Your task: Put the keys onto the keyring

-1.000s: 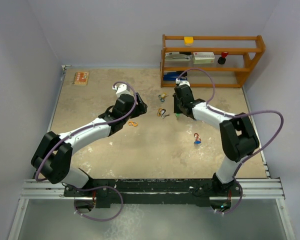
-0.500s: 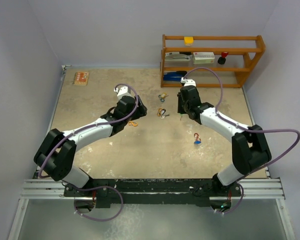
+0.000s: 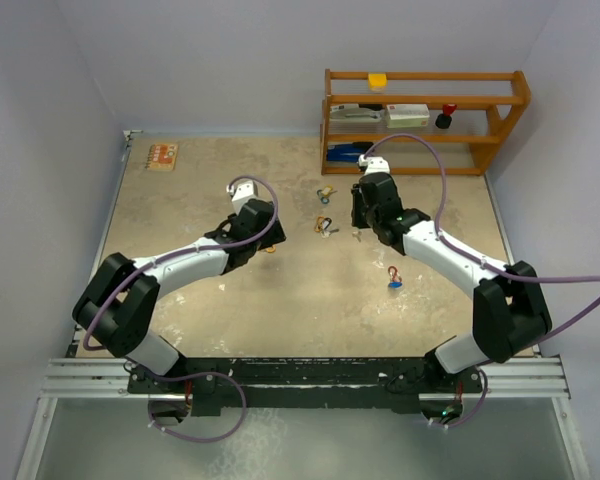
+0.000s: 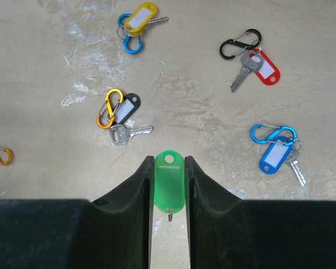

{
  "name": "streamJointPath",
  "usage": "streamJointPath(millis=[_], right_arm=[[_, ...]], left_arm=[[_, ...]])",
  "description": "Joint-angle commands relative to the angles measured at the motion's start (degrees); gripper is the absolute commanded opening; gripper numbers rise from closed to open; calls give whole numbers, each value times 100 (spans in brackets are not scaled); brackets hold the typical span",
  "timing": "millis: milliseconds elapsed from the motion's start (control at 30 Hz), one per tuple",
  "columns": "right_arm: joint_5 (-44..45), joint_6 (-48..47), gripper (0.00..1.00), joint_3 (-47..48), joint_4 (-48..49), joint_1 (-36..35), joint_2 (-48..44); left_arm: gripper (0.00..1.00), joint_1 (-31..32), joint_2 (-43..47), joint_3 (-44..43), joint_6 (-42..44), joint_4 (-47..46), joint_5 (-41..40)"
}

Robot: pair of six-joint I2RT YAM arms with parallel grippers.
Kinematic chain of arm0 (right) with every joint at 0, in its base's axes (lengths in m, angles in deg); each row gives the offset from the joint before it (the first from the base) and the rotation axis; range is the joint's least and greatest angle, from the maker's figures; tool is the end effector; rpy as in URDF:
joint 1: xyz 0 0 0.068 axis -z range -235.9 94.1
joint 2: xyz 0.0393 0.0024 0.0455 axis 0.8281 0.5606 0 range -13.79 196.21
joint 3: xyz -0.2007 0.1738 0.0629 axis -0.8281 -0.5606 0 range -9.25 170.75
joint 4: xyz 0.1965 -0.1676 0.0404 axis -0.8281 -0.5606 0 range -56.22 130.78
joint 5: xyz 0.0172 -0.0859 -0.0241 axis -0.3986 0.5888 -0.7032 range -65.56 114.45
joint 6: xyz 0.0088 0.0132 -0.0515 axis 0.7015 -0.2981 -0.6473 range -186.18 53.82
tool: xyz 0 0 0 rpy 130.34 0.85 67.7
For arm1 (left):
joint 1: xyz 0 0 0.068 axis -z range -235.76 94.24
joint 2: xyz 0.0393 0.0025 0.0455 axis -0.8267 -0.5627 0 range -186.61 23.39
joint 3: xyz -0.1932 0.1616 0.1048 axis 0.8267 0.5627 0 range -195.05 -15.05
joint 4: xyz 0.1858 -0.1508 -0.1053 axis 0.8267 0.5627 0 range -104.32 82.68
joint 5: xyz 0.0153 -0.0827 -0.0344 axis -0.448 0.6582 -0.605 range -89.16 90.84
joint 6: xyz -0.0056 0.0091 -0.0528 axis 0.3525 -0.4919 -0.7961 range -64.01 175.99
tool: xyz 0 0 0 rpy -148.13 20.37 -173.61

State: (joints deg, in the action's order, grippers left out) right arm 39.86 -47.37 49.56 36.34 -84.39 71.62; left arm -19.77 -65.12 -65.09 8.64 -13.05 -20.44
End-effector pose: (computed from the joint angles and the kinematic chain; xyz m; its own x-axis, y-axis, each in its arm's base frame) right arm 0.3012 0.1526 0.2648 -0.5127 0.0754 -0.8552 -0.0997 0.9842 0.1465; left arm 0.2703 -0.1804 0.2035 -0.5872 -0.4206 -0.6916 -0.1626 0.8983 -0.4083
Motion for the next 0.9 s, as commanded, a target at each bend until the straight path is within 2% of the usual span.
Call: streamJointPath(millis=[0, 400, 867], right_arm=[[66, -79, 21, 56, 54, -66, -165], [83, -97, 21, 40, 41, -103, -181], [118, -114, 22, 17, 58, -103, -200]], left_arm=[[63, -48, -28, 27, 88, 357, -243], [63, -50, 11, 542, -45, 139, 189], [63, -48, -307, 531, -80, -248, 334]])
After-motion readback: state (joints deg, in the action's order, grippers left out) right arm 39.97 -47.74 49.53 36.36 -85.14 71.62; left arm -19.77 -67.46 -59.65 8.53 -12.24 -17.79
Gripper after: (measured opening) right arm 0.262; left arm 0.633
